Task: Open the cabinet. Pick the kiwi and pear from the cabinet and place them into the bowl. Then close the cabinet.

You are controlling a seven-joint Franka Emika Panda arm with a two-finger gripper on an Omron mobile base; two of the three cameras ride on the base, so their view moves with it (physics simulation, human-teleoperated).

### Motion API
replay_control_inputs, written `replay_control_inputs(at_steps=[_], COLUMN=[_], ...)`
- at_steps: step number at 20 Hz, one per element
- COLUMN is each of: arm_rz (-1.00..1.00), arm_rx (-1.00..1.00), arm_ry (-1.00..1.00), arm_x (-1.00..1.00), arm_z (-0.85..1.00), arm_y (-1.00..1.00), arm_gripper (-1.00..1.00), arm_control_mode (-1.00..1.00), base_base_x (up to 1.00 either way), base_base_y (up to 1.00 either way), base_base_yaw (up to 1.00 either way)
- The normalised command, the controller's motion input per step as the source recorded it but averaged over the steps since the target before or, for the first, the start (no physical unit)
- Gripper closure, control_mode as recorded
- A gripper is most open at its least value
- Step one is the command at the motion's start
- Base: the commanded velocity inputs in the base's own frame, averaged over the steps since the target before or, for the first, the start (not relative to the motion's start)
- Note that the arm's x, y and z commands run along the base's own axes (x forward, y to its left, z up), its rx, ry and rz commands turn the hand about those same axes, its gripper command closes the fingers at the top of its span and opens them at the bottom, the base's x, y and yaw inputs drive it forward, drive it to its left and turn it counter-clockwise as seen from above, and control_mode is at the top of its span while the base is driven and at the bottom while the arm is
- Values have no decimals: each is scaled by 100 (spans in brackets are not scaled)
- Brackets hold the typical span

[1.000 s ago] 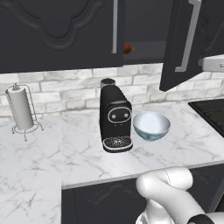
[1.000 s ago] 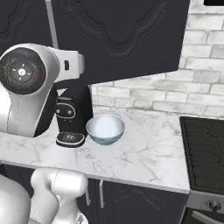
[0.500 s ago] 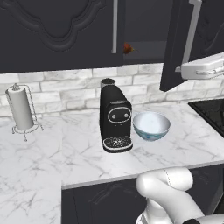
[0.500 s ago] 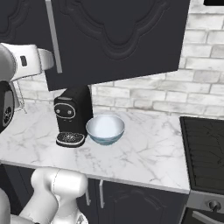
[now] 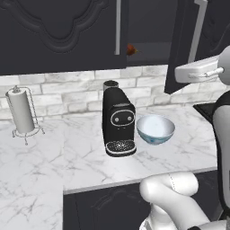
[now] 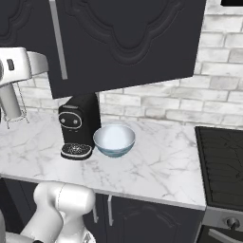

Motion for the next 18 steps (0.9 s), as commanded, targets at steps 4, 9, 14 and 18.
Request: replay_control_inputs(at_steps=[4, 9, 14, 18], arm_rz=[0, -8, -12, -16], arm_rx=[-2, -5, -3, -3], arm_ry=[-1, -3, 0, 0], arm_x=[0, 0, 2, 15], arm_z=[-1, -1, -3, -4], arm_y=[15, 27, 24, 24], arm_gripper=[-100, -100, -100, -100], arm_control_mode=[-100, -100, -100, -100], base_base_x=[0, 0, 0, 0], base_base_y=[0, 0, 0, 0], base_base_yaw=[0, 0, 0, 0])
